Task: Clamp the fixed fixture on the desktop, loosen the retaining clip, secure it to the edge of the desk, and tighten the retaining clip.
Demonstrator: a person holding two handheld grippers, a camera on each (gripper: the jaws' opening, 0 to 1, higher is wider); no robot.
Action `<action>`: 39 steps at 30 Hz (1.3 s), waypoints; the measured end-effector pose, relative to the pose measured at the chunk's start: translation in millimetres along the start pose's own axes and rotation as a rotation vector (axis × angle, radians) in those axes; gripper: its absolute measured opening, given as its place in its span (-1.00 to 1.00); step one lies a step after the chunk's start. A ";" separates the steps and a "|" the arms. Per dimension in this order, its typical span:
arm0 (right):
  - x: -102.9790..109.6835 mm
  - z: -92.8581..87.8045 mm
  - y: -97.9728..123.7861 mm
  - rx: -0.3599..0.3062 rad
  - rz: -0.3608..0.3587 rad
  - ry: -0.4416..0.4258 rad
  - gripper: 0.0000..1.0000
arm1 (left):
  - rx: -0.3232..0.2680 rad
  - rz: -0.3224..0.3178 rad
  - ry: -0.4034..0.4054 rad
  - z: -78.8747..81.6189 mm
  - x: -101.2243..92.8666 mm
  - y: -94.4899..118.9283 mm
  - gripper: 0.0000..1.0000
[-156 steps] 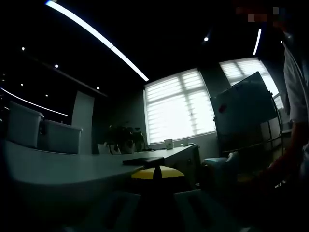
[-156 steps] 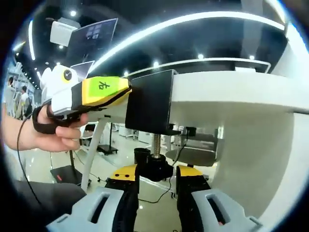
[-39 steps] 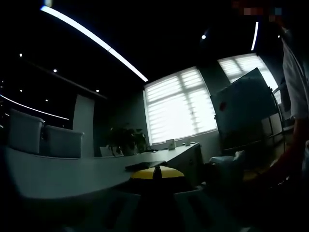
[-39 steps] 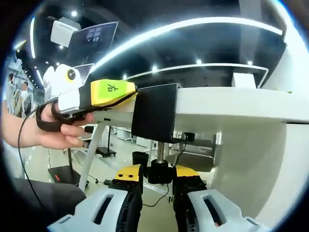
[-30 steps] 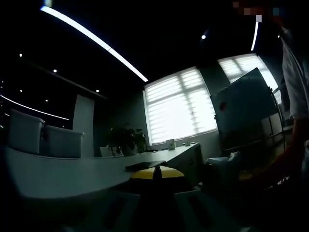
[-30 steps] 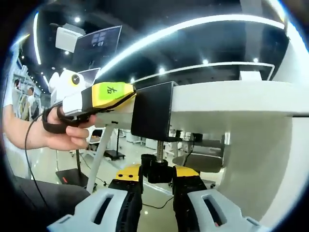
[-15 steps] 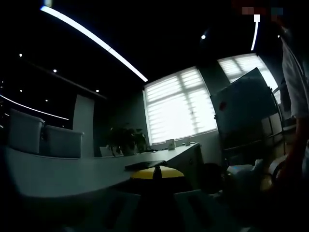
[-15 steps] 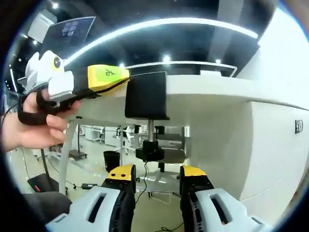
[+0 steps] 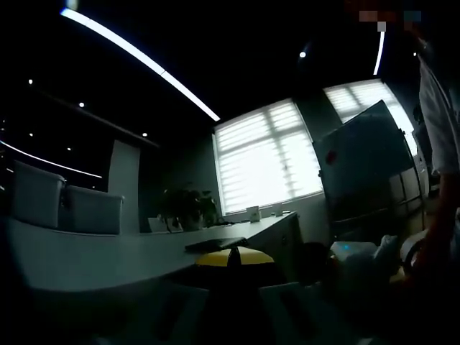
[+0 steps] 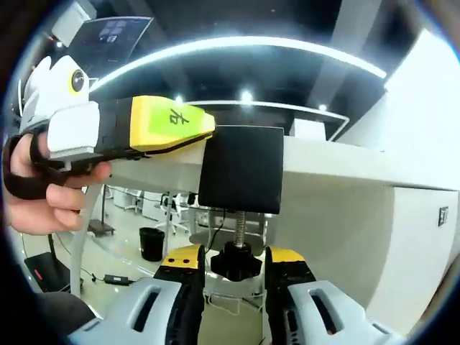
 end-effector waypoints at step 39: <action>0.2 -18.8 40.3 0.065 0.030 -0.163 -0.29 | 0.011 -0.001 0.010 -4.6 -2.3 -2.3 -0.98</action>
Point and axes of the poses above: the point that each gripper's makers call its tool centre point, and the gripper's own axes: y roughly backward along the fingers, x roughly to its left, z roughly out of its top, the point moved 9 cm from there along y, roughly backward along the fingers, and after that the axes turned 10 degrees about y, right-handed, at the moved point
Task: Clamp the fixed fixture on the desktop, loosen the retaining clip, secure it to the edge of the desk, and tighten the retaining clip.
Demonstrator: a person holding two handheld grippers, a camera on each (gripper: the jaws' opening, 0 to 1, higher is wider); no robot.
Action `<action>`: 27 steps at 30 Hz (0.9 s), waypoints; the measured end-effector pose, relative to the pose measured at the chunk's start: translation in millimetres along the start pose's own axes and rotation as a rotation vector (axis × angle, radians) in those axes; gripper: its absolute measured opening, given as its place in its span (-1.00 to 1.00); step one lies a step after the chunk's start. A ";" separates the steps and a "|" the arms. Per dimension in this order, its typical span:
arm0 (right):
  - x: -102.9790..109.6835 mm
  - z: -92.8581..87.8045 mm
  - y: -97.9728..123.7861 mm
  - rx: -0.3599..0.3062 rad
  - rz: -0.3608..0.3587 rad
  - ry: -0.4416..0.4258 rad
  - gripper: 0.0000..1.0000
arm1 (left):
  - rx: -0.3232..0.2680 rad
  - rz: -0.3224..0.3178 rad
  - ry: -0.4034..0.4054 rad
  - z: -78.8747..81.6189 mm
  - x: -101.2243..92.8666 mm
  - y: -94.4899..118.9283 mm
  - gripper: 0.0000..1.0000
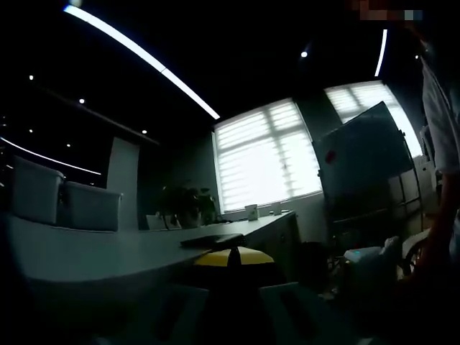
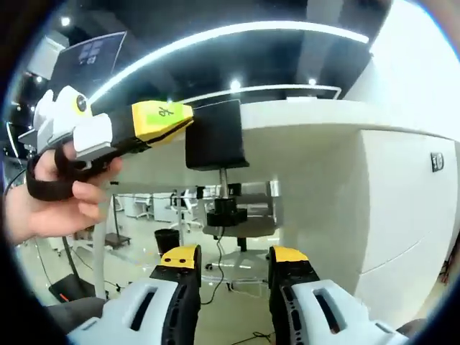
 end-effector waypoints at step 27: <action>6.9 21.9 -29.6 -0.019 -0.052 0.133 -0.56 | -0.015 -0.002 -0.007 3.4 4.3 3.6 -0.98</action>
Point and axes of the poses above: the point that each gripper's makers call its tool centre point, and the gripper's own axes: y roughly backward along the fingers, x roughly to its left, z roughly out of its top, the point moved 9 cm from there along y, roughly backward along the fingers, and after that the axes turned 10 degrees about y, right-handed, at the moved point
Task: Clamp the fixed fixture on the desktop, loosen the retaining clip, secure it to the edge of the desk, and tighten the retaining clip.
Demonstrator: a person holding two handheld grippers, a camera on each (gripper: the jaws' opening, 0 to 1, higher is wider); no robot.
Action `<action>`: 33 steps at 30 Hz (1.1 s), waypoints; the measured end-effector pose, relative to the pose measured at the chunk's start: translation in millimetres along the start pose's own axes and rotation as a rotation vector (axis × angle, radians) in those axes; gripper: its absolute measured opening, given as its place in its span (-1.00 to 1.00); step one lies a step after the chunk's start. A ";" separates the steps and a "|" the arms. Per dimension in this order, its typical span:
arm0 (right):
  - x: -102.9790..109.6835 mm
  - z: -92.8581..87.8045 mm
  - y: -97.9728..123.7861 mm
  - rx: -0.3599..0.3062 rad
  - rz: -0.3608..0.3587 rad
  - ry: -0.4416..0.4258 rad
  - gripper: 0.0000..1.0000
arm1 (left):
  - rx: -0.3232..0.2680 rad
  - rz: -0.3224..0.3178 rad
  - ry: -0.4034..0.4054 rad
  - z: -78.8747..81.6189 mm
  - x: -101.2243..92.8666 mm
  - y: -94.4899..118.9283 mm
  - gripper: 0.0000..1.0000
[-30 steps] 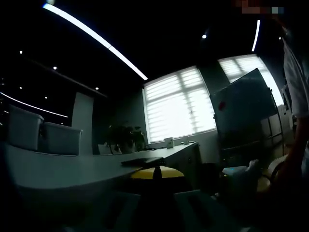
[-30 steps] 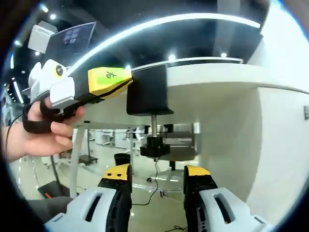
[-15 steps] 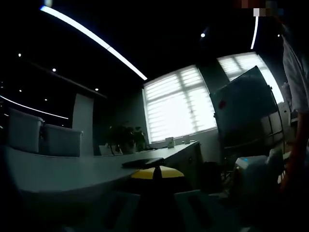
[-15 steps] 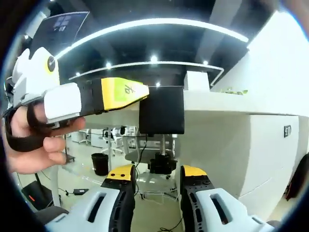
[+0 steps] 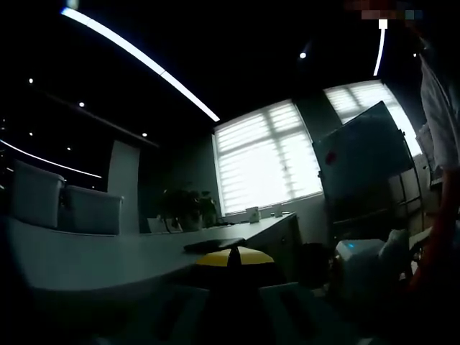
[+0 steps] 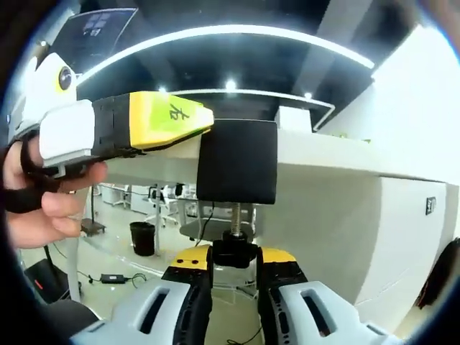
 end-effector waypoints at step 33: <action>-17.8 -24.7 19.0 -0.047 0.107 0.026 -0.34 | -0.008 -0.002 0.009 -1.6 -3.8 0.9 -0.98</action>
Point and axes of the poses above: the point that each gripper's makers call its tool centre point, and the gripper's own axes: y roughly backward along the fingers, x roughly to its left, z roughly out of its top, the point moved 9 cm from there along y, roughly backward along the fingers, and after that the axes turned 10 degrees about y, right-handed, at the moved point
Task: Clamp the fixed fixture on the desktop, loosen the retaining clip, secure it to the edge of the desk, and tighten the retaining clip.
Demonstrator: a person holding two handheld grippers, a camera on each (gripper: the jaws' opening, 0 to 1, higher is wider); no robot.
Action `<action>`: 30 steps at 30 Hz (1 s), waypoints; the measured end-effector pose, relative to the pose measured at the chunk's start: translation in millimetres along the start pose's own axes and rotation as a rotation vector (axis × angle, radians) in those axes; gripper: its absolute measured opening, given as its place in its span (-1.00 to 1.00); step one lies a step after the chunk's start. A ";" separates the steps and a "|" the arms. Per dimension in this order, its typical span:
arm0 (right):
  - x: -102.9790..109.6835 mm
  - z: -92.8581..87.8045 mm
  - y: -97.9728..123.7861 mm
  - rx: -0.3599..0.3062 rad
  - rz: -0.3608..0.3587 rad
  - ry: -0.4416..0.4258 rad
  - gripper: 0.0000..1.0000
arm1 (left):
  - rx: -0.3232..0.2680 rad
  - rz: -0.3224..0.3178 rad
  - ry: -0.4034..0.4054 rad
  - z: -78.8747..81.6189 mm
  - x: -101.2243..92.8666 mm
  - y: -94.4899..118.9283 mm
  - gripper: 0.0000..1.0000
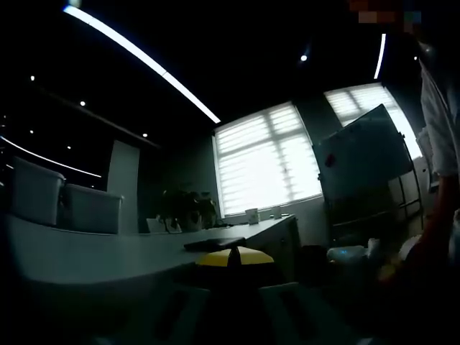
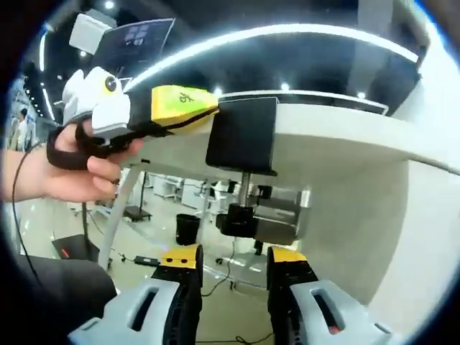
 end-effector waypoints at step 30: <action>7.8 17.3 -29.0 0.007 -0.048 0.013 -0.50 | 0.001 0.002 0.004 -0.1 1.0 -0.3 -0.98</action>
Point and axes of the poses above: the point that each gripper's makers call its tool centre point, and the gripper's own axes: y roughly backward along the fingers, x roughly to its left, z roughly out of its top, the point moved 9 cm from there along y, roughly backward along the fingers, and after that the axes turned 10 degrees about y, right-handed, at the moved point
